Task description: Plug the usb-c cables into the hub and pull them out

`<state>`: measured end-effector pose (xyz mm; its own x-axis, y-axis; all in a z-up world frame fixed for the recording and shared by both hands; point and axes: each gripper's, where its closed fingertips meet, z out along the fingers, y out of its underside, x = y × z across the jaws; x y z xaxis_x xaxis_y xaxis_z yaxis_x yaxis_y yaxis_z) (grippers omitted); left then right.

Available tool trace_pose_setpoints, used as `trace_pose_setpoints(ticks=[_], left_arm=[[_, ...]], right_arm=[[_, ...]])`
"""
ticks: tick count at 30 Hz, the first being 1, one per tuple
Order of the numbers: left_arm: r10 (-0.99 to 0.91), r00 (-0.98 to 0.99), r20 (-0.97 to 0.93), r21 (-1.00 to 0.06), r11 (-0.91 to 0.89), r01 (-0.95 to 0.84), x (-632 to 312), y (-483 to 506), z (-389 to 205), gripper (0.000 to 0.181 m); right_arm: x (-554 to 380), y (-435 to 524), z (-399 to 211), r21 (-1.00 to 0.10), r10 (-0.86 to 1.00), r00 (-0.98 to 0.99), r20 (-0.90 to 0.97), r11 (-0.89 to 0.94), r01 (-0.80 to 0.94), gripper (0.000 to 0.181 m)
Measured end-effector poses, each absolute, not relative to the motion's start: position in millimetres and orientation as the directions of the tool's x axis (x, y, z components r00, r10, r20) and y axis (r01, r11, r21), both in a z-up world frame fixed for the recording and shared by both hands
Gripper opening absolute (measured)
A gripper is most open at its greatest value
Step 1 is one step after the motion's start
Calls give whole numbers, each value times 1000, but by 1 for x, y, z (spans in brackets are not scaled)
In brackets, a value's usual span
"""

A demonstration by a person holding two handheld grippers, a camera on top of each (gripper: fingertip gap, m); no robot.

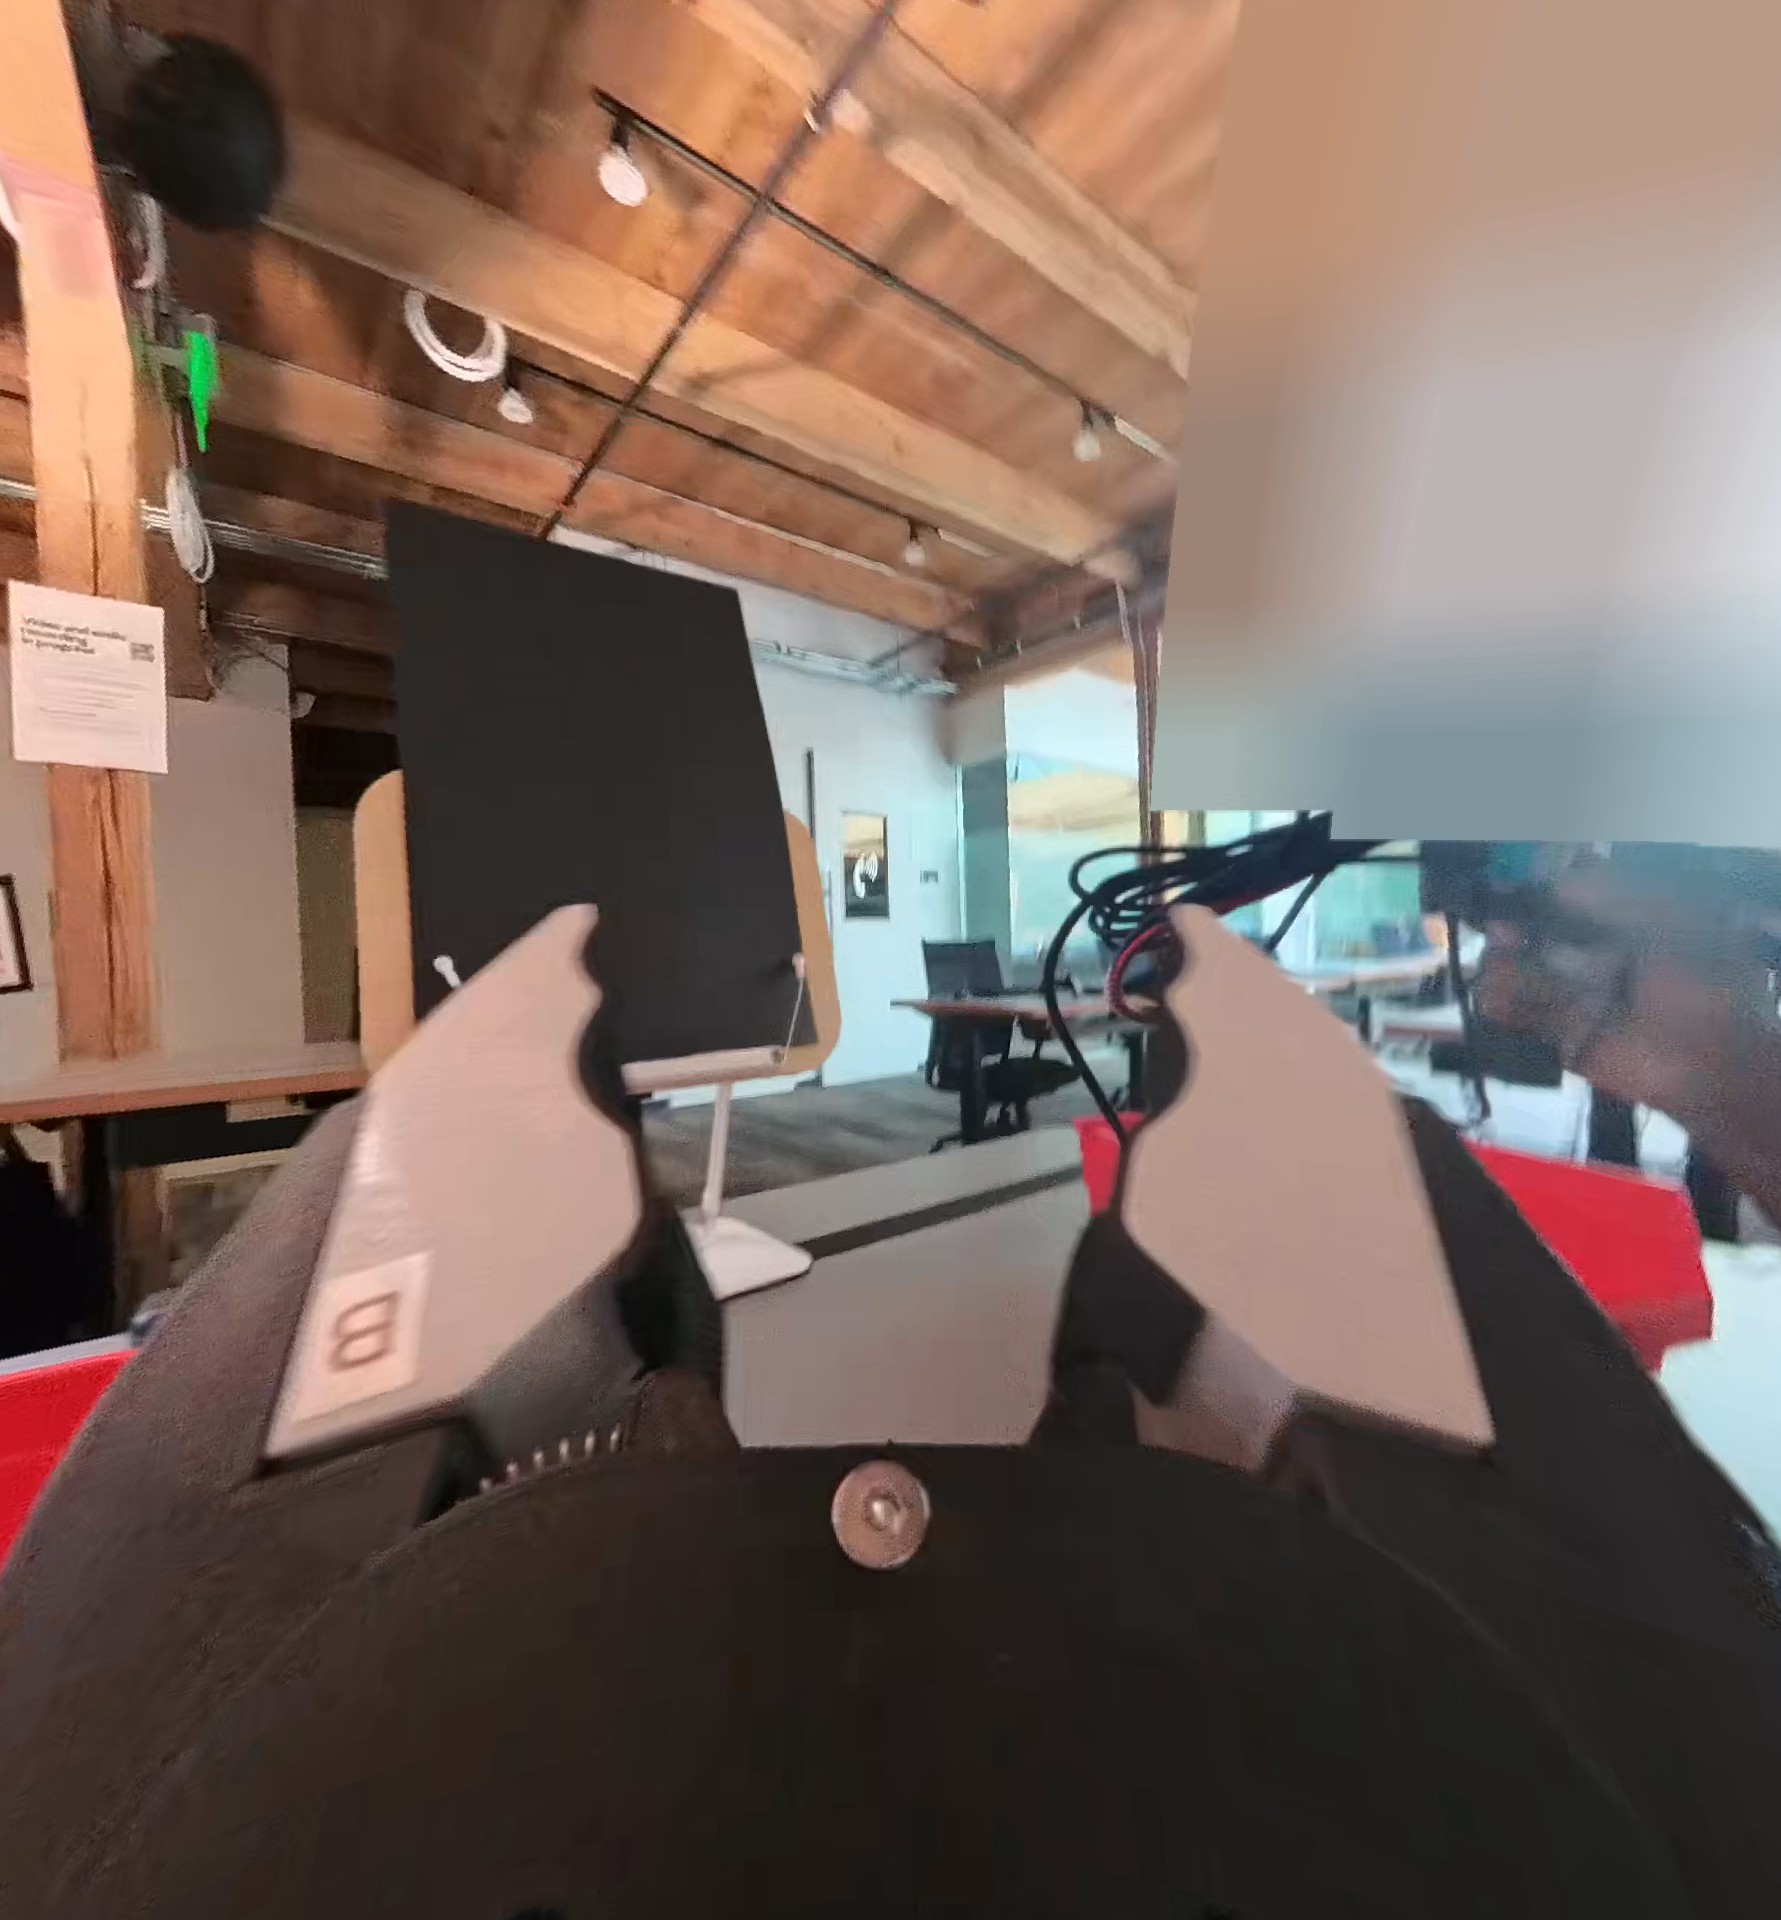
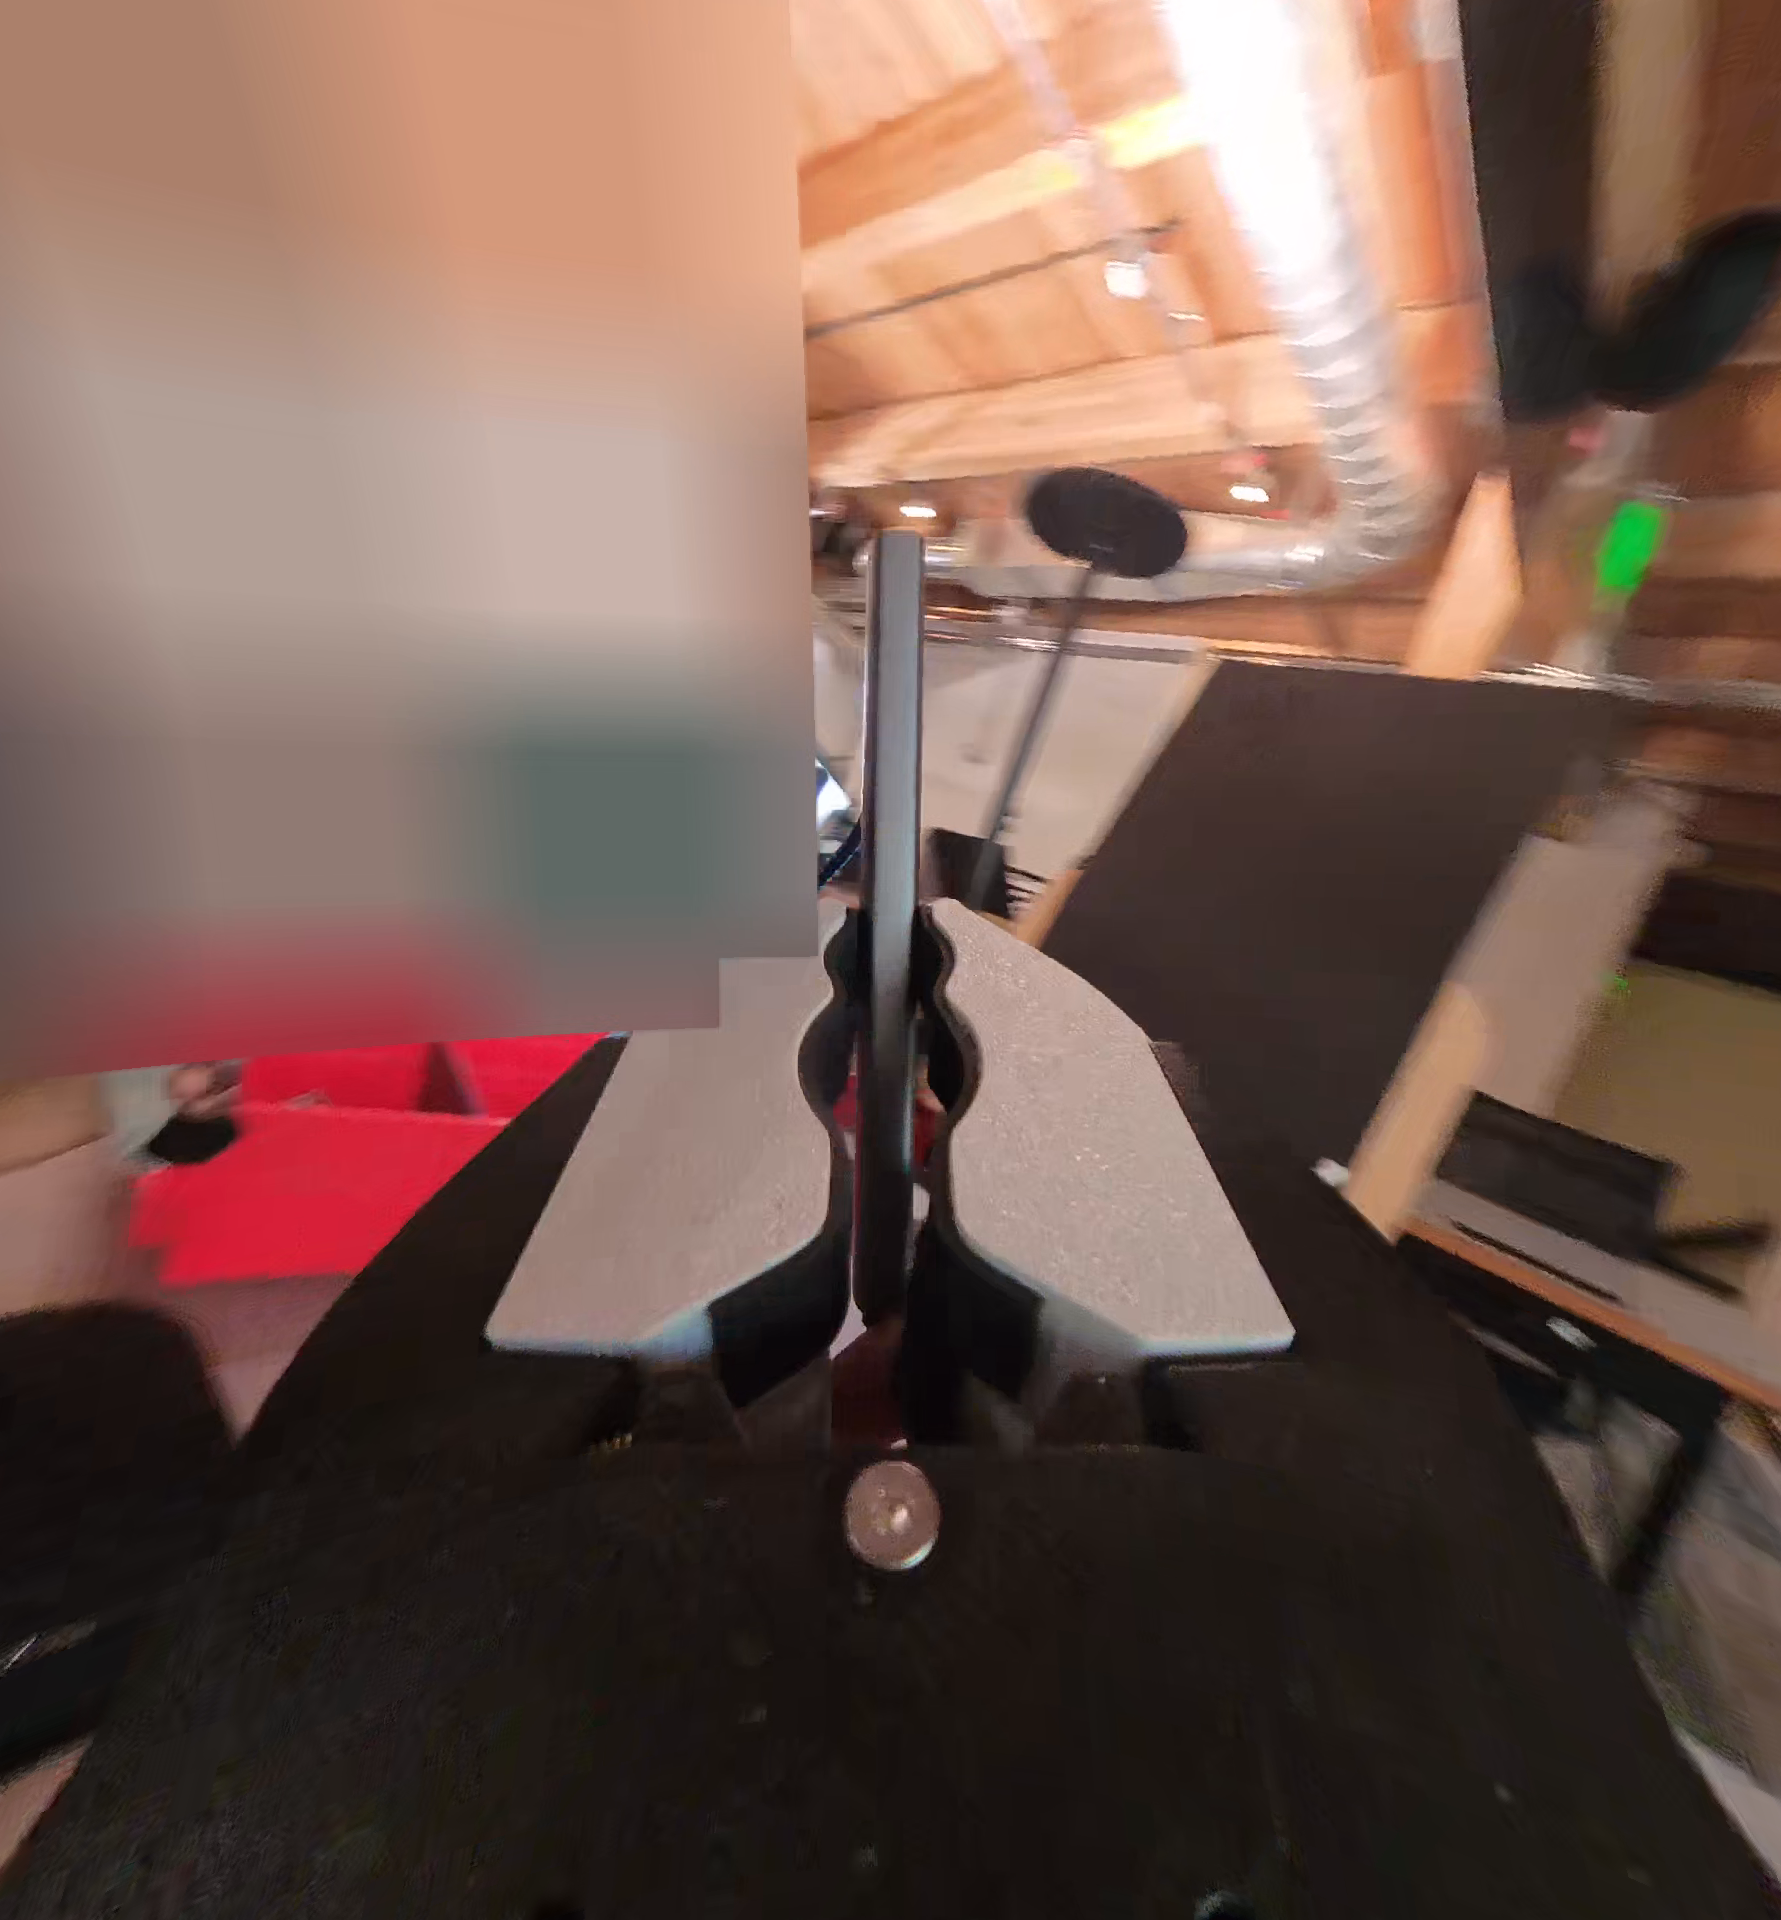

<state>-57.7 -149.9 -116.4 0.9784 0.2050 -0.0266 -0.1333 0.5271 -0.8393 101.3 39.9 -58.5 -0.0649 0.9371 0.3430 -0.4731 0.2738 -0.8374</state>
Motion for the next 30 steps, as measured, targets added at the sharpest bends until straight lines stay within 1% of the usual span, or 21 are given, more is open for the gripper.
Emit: trace_pose_setpoints(ticks=[1, 2, 4, 5, 6, 8, 13, 15, 19, 21, 25, 27, 30], left_arm=[[196, 981, 14, -826, 556, -100, -63, -152, -114, 114], [194, 980, 41, -807, 585, -82, -66, -155, -112, 127], [221, 975, 24, -732, 669, -133, -65, -164, -103, 139], [252, 968, 0, -696, 695, -181, -64, -168, -99, 142], [276, 961, -26, -687, 693, -218, -62, -169, -98, 142], [308, 949, -68, -709, 654, -263, -61, -166, -99, 143], [332, 938, -101, -690, 656, -306, -59, -171, -94, 143], [355, 930, -97, -692, 647, -320, -64, -174, -95, 142], [364, 927, -92, -706, 633, -319, -70, -177, -96, 142], [366, 928, -77, -712, 632, -308, -74, -179, -96, 143], [328, 943, -50, -768, 591, -246, -80, -175, -101, 139], [308, 949, -65, -789, 567, -238, -80, -174, -104, 134], [337, 936, -97, -795, 539, -277, -82, -176, -105, 128]], right_arm=[[103, 56, -54, -842, 955, 1, 298, 264, -471, 9], [107, 70, -51, -845, 965, 62, 256, 255, -471, 9], [116, 96, -45, -836, 966, 180, 187, 253, -487, 9], [121, 108, -43, -826, 958, 239, 161, 263, -498, 9], [128, 120, -41, -815, 944, 301, 132, 276, -510, 9], [142, 140, -39, -790, 913, 400, 83, 305, -532, 9], [173, 176, -42, -751, 843, 536, -35, 331, -571, 9], [180, 187, -50, -759, 816, 575, -58, 338, -556, 8], [181, 206, -81, -811, 764, 641, -73, 328, -485, 9], [176, 216, -102, -850, 744, 663, -80, 296, -436, 9], [154, 230, -154, -944, 753, 650, -98, 137, -300, 10], [142, 233, -178, -983, 747, 664, -31, 97, -155, 12], [131, 234, -205, -995, 722, 684, 100, 88, 52, 16]])
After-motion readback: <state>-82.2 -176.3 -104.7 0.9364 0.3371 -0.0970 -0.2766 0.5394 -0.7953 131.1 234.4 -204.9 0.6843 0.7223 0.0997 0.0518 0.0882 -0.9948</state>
